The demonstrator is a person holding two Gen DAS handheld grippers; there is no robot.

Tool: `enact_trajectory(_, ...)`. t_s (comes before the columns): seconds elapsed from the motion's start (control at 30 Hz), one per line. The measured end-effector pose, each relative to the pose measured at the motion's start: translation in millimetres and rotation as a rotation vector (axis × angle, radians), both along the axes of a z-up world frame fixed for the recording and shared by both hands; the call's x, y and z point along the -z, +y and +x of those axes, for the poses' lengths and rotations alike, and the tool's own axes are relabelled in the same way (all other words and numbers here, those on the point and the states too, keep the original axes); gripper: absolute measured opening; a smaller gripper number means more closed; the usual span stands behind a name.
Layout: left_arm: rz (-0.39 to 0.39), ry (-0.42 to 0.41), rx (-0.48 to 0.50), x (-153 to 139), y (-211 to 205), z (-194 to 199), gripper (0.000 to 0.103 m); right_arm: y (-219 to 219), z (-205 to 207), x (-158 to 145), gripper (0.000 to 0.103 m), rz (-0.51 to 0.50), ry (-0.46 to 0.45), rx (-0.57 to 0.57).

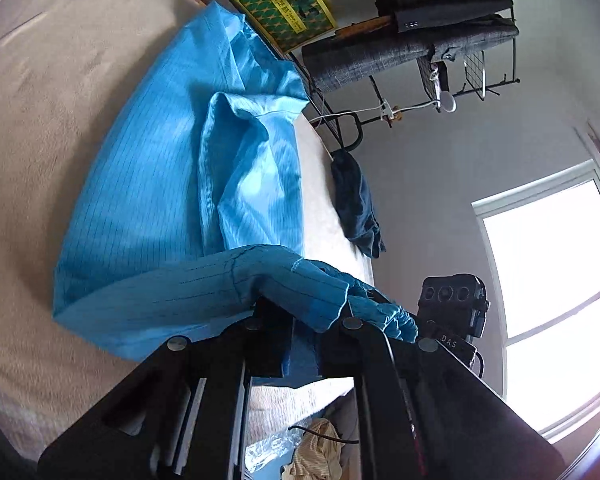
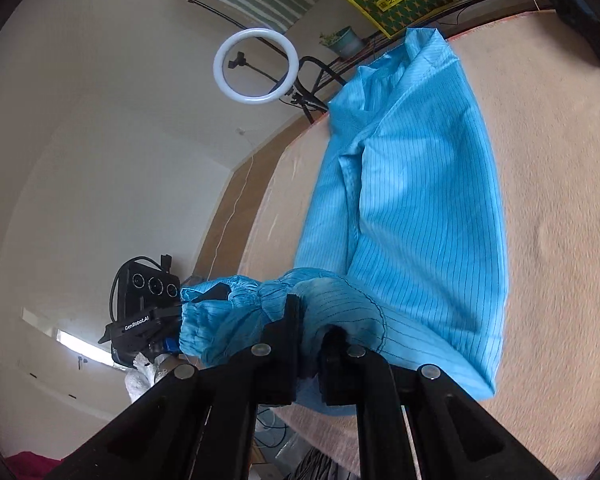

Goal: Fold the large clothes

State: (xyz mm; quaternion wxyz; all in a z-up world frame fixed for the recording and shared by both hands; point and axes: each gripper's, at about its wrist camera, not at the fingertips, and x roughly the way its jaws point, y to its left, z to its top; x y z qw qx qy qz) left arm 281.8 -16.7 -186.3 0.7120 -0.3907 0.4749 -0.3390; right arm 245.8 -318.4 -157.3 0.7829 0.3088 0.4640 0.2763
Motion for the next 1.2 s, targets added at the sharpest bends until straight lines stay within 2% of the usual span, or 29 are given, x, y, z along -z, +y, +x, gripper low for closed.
enact_trajectory(0.17,0.030,0.035,-0.042,14.1,-1.3,37.3,0.006,-2.1,45.4,8.2,0.005,-0.047,0.021,0.014)
enact_trajectory(0.33,0.078,0.070,-0.063,34.5,-9.2,67.1,0.006,-12.4,75.8,30.5,0.005,-0.081,0.083,0.066)
enact_trajectory(0.57,0.150,0.092,-0.064,55.3,-23.7,89.3,0.006,-26.6,94.6,58.7,0.006,-0.066,0.147,0.110)
enact_trajectory(0.63,0.163,0.098,-0.064,55.6,-25.2,90.9,0.007,-27.8,96.6,60.6,0.010,-0.071,0.152,0.112)
enact_trajectory(0.67,0.168,0.097,-0.060,55.2,-26.0,91.9,0.011,-27.9,97.4,60.6,0.011,-0.074,0.153,0.107)
enact_trajectory(0.7,0.178,0.096,-0.059,53.6,-25.9,92.2,0.020,-28.7,96.2,59.7,0.019,-0.067,0.150,0.101)
enact_trajectory(0.73,0.186,0.100,-0.056,51.9,-25.3,93.4,0.026,-29.6,96.6,58.2,0.034,-0.062,0.149,0.099)
enact_trajectory(0.77,0.184,0.105,-0.055,49.5,-23.7,94.3,0.034,-31.4,96.1,55.5,0.042,-0.055,0.147,0.101)
enact_trajectory(0.8,0.173,0.107,-0.054,46.3,-21.0,95.0,0.038,-34.0,95.2,52.5,0.057,-0.047,0.145,0.103)
enact_trajectory(0.83,0.167,0.110,-0.054,43.0,-18.3,95.4,0.040,-37.8,93.7,48.5,0.066,-0.028,0.136,0.106)
enact_trajectory(0.9,0.154,0.086,-0.070,33.3,-9.8,92.8,0.052,-48.4,86.0,37.2,0.069,0.017,0.093,0.127)
enact_trajectory(1.0,0.202,0.008,-0.119,18.3,8.3,82.8,0.056,-63.4,67.1,18.1,0.069,0.021,0.018,0.144)
enact_trajectory(1.1,0.236,-0.024,-0.146,15.8,25.0,74.4,0.056,-69.3,47.8,12.6,0.068,-0.091,-0.001,0.151)
enact_trajectory(1.2,0.280,-0.029,-0.137,24.3,32.8,66.9,0.056,-66.4,34.2,20.1,0.059,-0.197,0.006,0.128)
